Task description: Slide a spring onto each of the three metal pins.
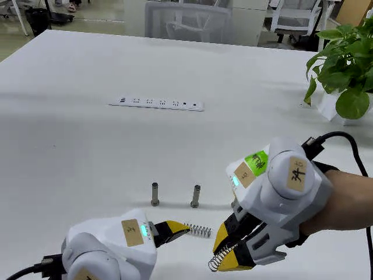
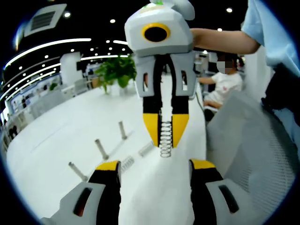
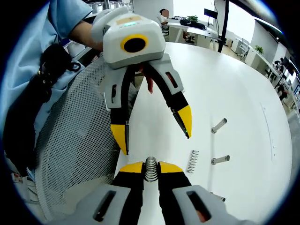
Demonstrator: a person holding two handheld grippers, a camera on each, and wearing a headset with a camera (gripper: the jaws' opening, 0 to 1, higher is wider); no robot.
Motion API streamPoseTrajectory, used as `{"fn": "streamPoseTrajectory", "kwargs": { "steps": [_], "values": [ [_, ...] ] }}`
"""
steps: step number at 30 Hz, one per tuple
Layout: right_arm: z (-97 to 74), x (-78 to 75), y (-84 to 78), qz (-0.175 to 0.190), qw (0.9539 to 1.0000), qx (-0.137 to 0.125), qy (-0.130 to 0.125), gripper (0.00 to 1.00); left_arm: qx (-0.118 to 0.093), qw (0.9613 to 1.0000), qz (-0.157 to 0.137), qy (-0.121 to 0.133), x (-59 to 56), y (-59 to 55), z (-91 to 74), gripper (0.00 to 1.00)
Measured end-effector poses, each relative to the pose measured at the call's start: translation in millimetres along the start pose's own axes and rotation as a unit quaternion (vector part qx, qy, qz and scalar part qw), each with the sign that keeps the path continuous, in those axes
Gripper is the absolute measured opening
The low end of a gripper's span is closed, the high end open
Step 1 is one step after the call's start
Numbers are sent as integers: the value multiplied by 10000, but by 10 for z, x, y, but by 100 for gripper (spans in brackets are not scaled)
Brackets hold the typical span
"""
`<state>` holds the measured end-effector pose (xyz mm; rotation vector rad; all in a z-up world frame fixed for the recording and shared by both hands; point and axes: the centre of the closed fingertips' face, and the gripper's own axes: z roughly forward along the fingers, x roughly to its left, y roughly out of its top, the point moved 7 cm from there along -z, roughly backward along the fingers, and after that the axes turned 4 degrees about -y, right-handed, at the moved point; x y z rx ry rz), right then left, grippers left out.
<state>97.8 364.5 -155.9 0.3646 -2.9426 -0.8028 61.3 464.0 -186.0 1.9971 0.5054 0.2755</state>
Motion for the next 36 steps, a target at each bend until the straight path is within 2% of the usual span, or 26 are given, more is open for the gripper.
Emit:
{"fn": "streamPoseTrajectory", "kwargs": {
  "steps": [3, 5, 10, 16, 19, 20, 22, 23, 27, 30, 36],
  "values": [
    [-5, -42, 16, -4, 10000, 29, 11, 12, -1, 9997, -41, 257, 46, -36, -57, 69],
    [8, -62, 19, -64, 9999, 91, -2, 12, 19, 9992, -117, 388, 64, -65, -77, 78],
    [46, -128, 15, -134, 9996, 234, -1, 12, -71, 9955, -457, 825, 132, -129, -139, 100],
    [58, -259, 29, -167, 9995, 258, -77, 12, -266, 9864, -901, 1350, 250, -167, -246, 100],
    [54, -320, 61, -185, 9995, 257, -81, 12, -272, 9824, -1019, 1541, 301, -187, -291, 100],
    [57, -330, 69, -188, 9994, 273, -43, 12, -274, 9824, -1022, 1538, 306, -188, -297, 100],
    [66, -391, 62, -393, 9980, 491, -105, 12, -269, 9803, -1089, 1626, 317, -206, -312, 100],
    [69, -430, 64, -567, 9961, 665, -143, 12, -227, 9804, -1055, 1649, 314, -229, -313, 100],
    [72, -539, 195, -618, 9964, 565, -133, 12, -76, 9804, -1071, 1652, 304, -286, -309, 100],
    [69, -683, 282, -893, 9930, 725, -258, 12, -82, 9802, -1143, 1613, 292, -295, -296, 100],
    [76, -931, 452, -1104, 9900, 778, -404, 12, 9, 9821, -1108, 1525, 267, -316, -273, 100]
  ]
}}
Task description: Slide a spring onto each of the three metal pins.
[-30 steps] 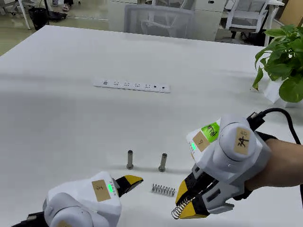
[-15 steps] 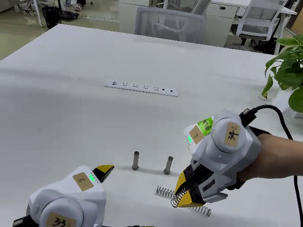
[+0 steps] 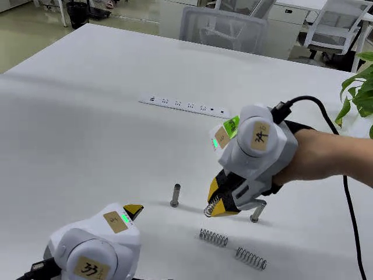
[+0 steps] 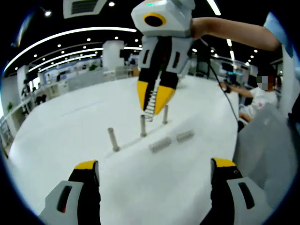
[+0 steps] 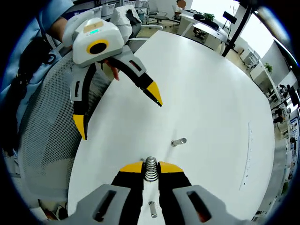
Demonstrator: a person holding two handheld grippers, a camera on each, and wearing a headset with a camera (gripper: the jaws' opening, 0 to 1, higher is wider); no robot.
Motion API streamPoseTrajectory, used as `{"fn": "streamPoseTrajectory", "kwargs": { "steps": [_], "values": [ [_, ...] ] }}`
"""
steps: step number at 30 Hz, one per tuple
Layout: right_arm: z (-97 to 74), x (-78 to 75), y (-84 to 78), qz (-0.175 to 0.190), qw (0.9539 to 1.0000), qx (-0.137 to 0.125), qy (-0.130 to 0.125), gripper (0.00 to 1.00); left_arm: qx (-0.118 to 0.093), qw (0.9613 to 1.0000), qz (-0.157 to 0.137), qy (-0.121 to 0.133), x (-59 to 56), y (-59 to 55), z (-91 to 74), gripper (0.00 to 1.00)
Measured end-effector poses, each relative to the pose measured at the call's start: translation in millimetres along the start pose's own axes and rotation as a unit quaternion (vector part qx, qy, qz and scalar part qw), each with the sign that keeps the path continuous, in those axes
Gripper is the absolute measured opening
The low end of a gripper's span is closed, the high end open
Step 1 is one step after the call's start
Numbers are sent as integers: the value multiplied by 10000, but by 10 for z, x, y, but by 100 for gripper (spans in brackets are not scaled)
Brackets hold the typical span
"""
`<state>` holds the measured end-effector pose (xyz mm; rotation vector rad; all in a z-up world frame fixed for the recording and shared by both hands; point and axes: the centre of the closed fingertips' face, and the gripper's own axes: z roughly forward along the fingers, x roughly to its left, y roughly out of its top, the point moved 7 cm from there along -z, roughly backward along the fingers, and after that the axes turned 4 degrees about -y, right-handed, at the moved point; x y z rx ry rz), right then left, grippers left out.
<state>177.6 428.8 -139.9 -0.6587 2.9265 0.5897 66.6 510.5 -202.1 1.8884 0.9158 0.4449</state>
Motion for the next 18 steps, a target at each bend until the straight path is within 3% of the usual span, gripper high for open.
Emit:
{"fn": "streamPoseTrajectory", "kwargs": {
  "steps": [9, 18],
  "values": [
    [64, -318, 152, -400, 9987, 312, -66, 12, 66, 9999, 72, -100, -31, -34, 5, 100],
    [128, -493, 255, -639, 9967, 505, 25, 12, 146, 9998, 37, -139, -19, -83, 20, 99]
  ]
}}
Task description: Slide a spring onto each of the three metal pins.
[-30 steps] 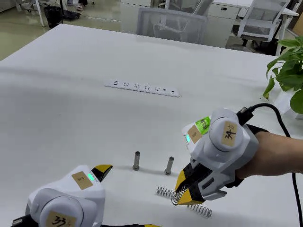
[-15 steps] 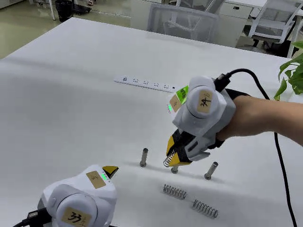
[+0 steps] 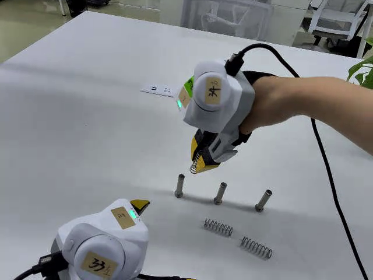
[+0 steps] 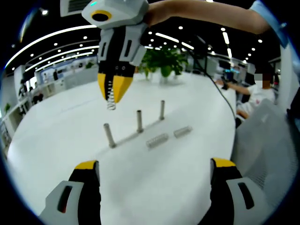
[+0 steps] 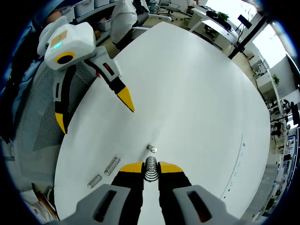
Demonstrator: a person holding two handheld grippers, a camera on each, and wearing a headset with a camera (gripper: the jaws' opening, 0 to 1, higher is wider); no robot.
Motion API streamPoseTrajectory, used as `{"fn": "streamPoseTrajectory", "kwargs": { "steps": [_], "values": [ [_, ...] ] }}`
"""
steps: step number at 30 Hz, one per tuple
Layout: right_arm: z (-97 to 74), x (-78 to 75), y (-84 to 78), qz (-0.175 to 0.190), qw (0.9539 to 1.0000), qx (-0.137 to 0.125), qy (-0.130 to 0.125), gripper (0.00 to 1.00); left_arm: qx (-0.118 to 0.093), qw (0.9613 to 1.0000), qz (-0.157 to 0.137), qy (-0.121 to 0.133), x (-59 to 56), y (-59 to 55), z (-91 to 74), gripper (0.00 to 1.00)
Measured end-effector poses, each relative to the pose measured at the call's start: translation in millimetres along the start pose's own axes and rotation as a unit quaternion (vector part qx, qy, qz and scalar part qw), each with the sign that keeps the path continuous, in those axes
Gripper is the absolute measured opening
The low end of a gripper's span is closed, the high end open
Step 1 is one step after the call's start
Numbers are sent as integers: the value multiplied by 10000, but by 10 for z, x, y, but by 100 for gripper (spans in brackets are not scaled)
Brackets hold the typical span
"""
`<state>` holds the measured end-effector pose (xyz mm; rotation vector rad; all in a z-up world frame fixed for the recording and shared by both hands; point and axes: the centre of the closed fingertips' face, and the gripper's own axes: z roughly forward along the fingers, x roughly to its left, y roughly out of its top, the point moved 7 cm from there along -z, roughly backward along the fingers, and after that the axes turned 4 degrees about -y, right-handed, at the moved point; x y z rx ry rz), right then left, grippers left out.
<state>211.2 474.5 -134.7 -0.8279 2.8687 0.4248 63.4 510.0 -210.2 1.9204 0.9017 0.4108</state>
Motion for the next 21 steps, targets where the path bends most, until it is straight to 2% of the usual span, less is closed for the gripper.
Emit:
{"fn": "streamPoseTrajectory", "kwargs": {
  "steps": [6, 10, 21],
  "values": [
    [64, -19, 42, -103, 9998, 74, 132, 12, -67, 10000, -14, -7, -2, 12, -1, 100],
    [91, -21, 50, -238, 9994, 189, 155, 12, 1, 10000, 4, -18, -2, -8, 8, 100],
    [163, -74, 88, -334, 9988, 229, 292, 12, 4, 10000, 31, 50, 24, -1, 9, 100]
  ]
}}
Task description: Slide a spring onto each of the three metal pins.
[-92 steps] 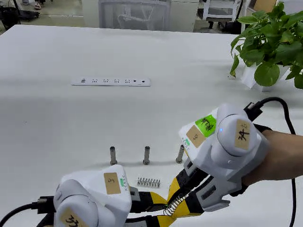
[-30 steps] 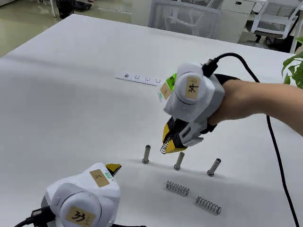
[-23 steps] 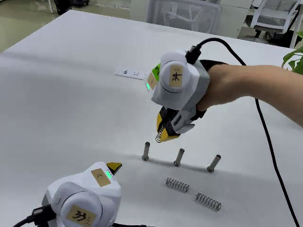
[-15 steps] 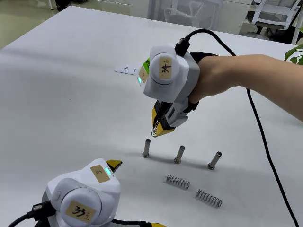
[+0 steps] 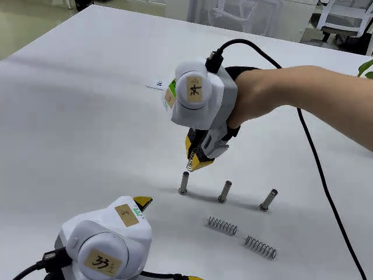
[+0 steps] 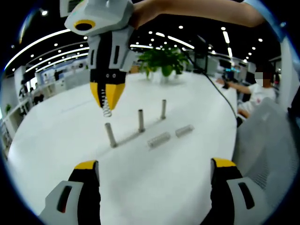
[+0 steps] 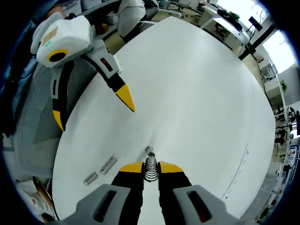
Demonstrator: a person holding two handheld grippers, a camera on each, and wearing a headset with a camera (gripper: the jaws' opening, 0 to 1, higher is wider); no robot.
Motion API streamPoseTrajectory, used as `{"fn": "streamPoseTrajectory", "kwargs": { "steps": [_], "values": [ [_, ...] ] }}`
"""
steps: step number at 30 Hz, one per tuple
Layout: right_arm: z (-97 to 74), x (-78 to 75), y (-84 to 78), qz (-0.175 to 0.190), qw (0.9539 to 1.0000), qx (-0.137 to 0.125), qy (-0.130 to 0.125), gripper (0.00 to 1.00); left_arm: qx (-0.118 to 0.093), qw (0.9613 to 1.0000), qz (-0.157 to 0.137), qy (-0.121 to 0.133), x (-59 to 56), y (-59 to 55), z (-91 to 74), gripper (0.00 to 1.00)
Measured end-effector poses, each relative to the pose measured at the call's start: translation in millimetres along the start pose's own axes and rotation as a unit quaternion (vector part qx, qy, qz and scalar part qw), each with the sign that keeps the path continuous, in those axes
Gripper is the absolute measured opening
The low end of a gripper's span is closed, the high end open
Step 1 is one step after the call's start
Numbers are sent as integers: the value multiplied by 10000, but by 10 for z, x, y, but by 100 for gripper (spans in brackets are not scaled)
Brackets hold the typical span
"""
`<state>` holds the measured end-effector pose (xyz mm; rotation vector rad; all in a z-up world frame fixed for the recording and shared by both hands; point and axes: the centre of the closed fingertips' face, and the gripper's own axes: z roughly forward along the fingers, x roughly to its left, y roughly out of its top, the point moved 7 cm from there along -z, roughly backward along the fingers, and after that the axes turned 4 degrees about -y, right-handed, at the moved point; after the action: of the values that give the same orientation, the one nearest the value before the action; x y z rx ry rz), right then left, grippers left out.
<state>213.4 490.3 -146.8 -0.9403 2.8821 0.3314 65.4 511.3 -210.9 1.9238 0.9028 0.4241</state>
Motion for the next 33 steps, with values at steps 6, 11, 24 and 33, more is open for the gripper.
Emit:
{"fn": "streamPoseTrajectory", "kwargs": {
  "steps": [6, 11, 24, 33],
  "values": [
    [33, -10, 3, -52, 10000, 21, 58, 12, 7, 10000, -18, 2, 2, -1, 3, 100],
    [74, -3, 3, -79, 9999, 59, 112, 12, 2, 10000, -34, 20, 8, 3, 3, 100],
    [114, -22, 9, -172, 9997, 66, 130, 12, 3, 10000, -82, 34, 26, 5, 6, 100],
    [156, -30, -7, -145, 9997, 87, 163, 12, 28, 9999, -97, 15, 24, -8, 12, 100]
  ]
}}
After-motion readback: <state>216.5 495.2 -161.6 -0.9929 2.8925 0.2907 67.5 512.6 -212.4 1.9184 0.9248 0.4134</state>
